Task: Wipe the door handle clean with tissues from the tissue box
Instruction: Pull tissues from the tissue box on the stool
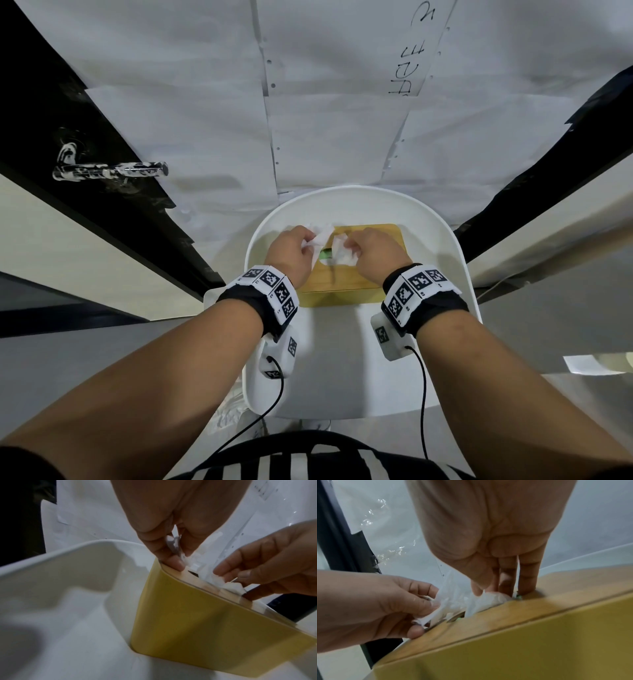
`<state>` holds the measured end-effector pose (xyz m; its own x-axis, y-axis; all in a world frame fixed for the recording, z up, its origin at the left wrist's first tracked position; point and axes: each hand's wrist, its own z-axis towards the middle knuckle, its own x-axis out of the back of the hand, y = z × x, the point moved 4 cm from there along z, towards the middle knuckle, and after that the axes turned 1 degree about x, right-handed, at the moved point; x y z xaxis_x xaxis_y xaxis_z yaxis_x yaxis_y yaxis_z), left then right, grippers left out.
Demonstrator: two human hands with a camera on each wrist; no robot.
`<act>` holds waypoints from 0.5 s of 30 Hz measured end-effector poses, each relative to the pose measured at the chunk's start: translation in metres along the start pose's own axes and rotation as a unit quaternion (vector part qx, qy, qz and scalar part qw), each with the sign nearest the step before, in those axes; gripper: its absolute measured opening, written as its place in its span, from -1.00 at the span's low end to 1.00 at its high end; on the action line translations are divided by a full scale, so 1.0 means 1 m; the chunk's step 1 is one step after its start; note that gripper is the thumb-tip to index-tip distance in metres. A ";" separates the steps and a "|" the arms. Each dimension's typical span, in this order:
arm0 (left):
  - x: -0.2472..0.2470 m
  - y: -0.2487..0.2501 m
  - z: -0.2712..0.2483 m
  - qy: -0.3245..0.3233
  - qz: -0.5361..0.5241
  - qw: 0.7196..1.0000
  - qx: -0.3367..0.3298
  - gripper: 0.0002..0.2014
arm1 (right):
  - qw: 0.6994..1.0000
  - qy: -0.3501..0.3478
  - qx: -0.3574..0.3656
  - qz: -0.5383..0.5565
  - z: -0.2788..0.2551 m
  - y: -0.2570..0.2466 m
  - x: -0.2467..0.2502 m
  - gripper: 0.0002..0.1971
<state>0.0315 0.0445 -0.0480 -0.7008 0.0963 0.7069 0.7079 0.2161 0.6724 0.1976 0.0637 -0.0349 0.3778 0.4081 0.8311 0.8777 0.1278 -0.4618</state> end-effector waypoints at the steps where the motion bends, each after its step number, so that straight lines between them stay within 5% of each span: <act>1: 0.001 0.000 0.000 0.004 -0.014 1.000 0.000 -0.77 | 0.999 0.022 0.010 0.028 0.000 -0.001 0.001 -0.55; 5: 0.008 0.003 0.002 0.015 -0.050 0.999 -0.003 -0.79 | 0.989 0.049 0.045 0.133 0.002 -0.012 -0.001 -0.64; 9: 0.012 0.007 0.003 0.021 -0.062 0.998 -0.013 -0.76 | 0.981 0.115 0.057 0.145 0.003 -0.023 0.011 -0.95; 15: 0.016 0.012 0.001 0.032 -0.088 0.996 -0.016 -0.69 | 0.948 0.127 -0.016 0.291 0.000 -0.020 0.025 -0.90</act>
<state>0.0284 0.0498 -0.0287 -0.8075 -0.0021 0.5898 0.5785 0.1922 0.7927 0.1892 0.0716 -0.0048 0.8566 0.1702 0.4872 0.5049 -0.0811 -0.8594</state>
